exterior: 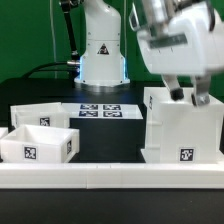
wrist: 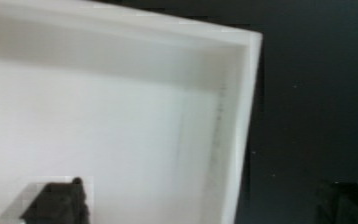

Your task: Assemble drawer

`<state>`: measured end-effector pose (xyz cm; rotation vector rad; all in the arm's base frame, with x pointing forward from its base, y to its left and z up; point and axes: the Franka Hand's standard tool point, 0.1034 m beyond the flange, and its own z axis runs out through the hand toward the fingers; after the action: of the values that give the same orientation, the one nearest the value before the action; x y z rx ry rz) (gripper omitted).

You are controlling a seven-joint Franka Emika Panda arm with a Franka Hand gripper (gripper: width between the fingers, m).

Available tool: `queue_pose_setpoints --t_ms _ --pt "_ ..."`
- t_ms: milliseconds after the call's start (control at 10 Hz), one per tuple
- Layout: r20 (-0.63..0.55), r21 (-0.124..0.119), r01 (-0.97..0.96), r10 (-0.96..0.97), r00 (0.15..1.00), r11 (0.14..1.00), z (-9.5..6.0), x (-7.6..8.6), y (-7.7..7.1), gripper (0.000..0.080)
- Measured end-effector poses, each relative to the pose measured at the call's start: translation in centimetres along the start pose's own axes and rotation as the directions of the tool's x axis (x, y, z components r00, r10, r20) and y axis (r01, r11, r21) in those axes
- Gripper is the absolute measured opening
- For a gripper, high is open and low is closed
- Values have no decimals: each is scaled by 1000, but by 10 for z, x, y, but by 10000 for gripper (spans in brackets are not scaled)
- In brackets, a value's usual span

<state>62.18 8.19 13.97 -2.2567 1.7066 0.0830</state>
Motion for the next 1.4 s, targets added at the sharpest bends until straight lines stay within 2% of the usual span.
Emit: queue_pose_setpoints --t_ms 200,300,500,600,700,800,1100,1200,1400 --pt "6 -26 157 -157 988 987 -23 -8 4 649" --pt "7 -20 142 -142 990 990 -20 -8 4 649" --pt "9 -24 145 -145 989 989 -18 -8 5 649" --pt "12 -36 186 -186 983 982 -17 -6 7 649" --pt "39 -90 321 -319 947 943 -17 2 19 649" --pt "62 -129 429 -425 903 894 -25 19 26 649" --pt "71 -189 596 -594 801 781 -32 63 42 649" --pt "68 -203 637 -638 767 744 -27 83 49 649" --pt "54 -207 677 -683 729 706 -13 123 64 649"
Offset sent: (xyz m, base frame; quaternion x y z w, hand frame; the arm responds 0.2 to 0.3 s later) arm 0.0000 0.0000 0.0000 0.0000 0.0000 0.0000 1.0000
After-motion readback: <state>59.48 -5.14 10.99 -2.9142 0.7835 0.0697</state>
